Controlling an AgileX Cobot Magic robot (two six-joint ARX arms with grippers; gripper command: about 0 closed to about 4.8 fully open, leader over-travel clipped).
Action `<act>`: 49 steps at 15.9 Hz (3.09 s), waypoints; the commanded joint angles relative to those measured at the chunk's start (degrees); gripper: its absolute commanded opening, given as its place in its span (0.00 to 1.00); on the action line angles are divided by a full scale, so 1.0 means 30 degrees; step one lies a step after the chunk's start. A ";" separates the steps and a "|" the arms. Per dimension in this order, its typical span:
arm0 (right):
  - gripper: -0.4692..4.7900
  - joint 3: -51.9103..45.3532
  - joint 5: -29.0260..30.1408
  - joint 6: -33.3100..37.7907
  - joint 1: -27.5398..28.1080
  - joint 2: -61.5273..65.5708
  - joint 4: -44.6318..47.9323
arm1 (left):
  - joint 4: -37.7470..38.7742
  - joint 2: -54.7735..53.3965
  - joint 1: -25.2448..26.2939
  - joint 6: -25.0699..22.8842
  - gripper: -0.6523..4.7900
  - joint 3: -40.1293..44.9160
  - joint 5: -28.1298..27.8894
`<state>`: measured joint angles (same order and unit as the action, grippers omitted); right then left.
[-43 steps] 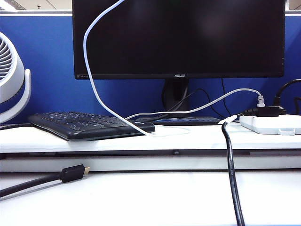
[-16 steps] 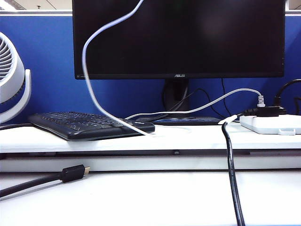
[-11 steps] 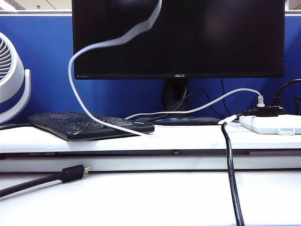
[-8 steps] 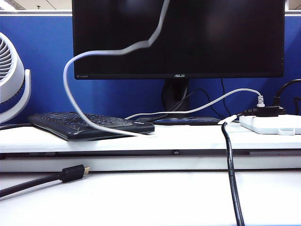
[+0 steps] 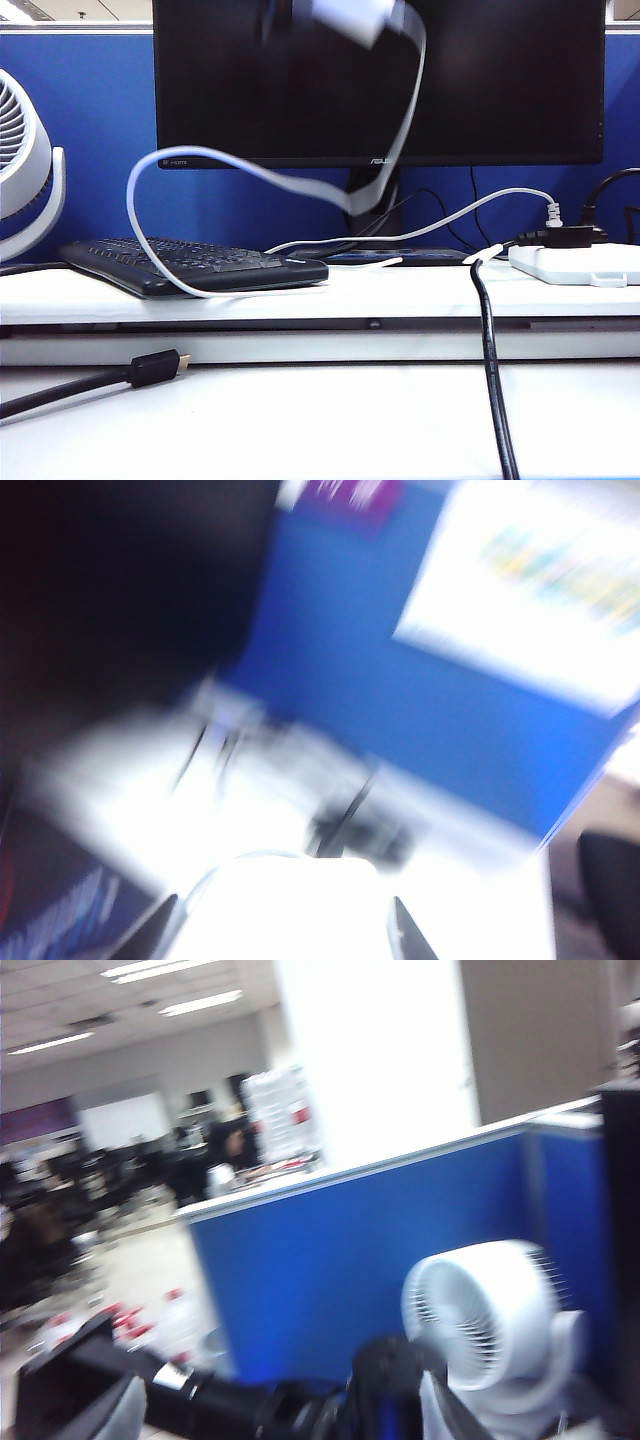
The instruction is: Pick up the Type-C charging cable and the charging base, insert one end of the Type-C charger into the corresponding slot on the base, and finally place the plugged-in charger back on the table.
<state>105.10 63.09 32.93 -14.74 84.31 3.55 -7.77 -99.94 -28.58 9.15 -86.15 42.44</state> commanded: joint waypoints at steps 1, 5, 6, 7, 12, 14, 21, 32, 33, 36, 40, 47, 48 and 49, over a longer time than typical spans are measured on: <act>0.77 0.0066 -0.0925 -0.0131 0.0240 -0.0240 0.0182 | 0.1158 -0.1450 -0.0321 -0.0831 0.15 -0.0058 -0.0051; 0.77 0.0066 -0.1005 -0.0124 0.0401 -0.0277 0.0182 | 0.1144 -0.3636 -0.0750 -0.1049 0.15 -0.0058 -0.0277; 0.77 0.0066 -0.0991 -0.0124 0.0401 -0.0277 0.0175 | 0.1137 -0.4095 -0.0794 -0.1056 0.15 -0.0058 -0.0444; 0.77 0.0066 -0.0991 -0.0124 0.0401 -0.0284 0.0182 | 0.1129 -0.4575 -0.1027 -0.1064 0.15 -0.0058 -0.0583; 0.77 0.0066 -0.0998 -0.0124 0.0401 -0.0284 0.0168 | 0.0517 -0.5916 -0.2062 -0.1559 0.15 -0.0058 -0.1304; 0.77 0.0066 -0.0991 -0.0124 0.0401 -0.0284 0.0117 | 0.0248 -0.6346 -0.2506 -0.1581 0.15 -0.0058 -0.1982; 0.77 0.0066 -0.0991 -0.0131 0.0401 -0.0284 -0.0248 | 0.0430 -0.7031 -0.3002 -0.1916 0.17 -0.0058 -0.4430; 0.77 0.0066 -0.0823 -0.0131 0.0408 -0.0284 -0.0226 | 0.0707 -0.4481 -0.2820 -0.1931 0.43 -0.0080 -0.5450; 0.71 0.0058 -0.0051 0.0007 0.0408 -0.0386 -0.0160 | 0.0707 -0.2907 -0.2747 -0.1923 0.11 -0.0080 -0.5442; 0.08 0.0066 -0.0051 -0.0306 0.0408 -0.0641 -0.0073 | 0.0444 -0.0947 -0.2674 -0.1931 0.11 -0.0080 -0.5960; 0.08 0.0066 -0.2011 -0.0590 0.0408 -0.1275 -0.0554 | 0.1166 0.3490 -0.2608 -0.1953 0.11 -0.0080 -0.7861; 0.08 0.0058 -1.0120 -0.6914 0.0357 -0.6054 -0.8313 | 0.9355 1.4753 -0.2594 -0.5013 0.11 -0.0080 -1.0593; 0.08 0.0044 -1.2269 -0.9326 0.0357 -0.7621 -1.1300 | 1.1956 1.7267 -0.2594 -0.5049 0.11 -0.0073 -1.2094; 0.08 0.0036 -1.2939 -1.0061 0.0357 -0.8298 -1.2764 | 1.3420 1.8455 -0.2594 -0.5056 0.11 -0.0066 -1.2590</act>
<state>105.12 27.16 6.39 -13.58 60.55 -29.80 27.40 -46.68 -36.36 -5.69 -86.28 6.83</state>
